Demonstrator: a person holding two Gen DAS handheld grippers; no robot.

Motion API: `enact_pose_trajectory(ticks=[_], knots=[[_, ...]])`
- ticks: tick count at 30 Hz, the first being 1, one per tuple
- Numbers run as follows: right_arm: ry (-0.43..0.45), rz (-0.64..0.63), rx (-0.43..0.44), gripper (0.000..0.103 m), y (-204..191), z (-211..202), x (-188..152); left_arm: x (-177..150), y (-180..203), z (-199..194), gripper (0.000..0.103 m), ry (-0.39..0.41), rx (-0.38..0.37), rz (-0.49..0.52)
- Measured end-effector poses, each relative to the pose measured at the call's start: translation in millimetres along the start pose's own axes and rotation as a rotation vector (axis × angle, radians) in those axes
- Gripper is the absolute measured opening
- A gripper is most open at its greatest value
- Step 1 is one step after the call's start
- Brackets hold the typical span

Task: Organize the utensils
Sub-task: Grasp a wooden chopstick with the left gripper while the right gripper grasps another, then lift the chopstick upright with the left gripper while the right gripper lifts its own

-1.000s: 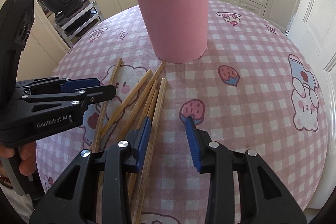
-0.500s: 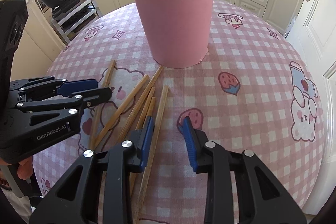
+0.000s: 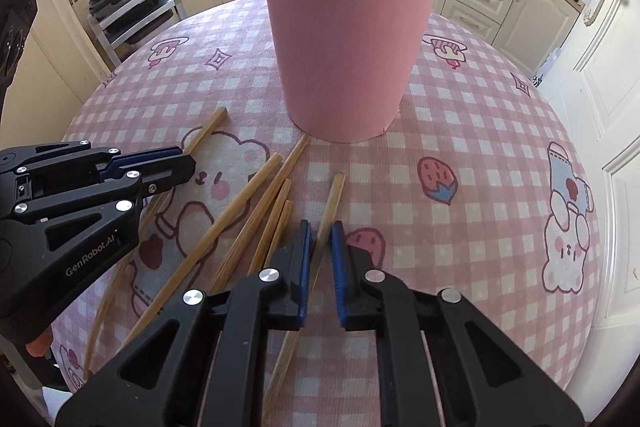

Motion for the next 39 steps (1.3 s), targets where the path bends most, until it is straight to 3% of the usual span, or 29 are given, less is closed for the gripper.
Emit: enact_pose_trajectory(ticks=[6, 11, 28, 39], knots=[[0.01, 0.042, 0.044, 0.004, 1.8, -6.7, -3.1, -5.3, -4.7, -11.8, 0.006, 0.002, -0.041, -0.036], [0.051, 0.079, 0.086, 0.004, 8.0, -29.4, -0.1, -1.1, -1.7, -40.5, 0.006, 0.048, -0.066, -0.027], [0.333, 0.155, 0.171, 0.004, 31.1, -150.6, 38.2, 37.8, 47.1, -168.6, 0.006, 0.298, -0.121, 0.089], [0.525, 0.214, 0.183, 0.004, 49.6, -206.5, 66.7, 69.8, 78.3, -214.7, 0.006, 0.426, -0.144, 0.144]])
Point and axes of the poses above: each gripper's, at about its wrist camera, not at the fingertips, and z roughly the way its jaws point, y to its right, x to its top, the point moved 9 cm from there along z, roughly the way its jaws point, and after that the axes turned 10 degrees about -x, right-handed, at the moved point
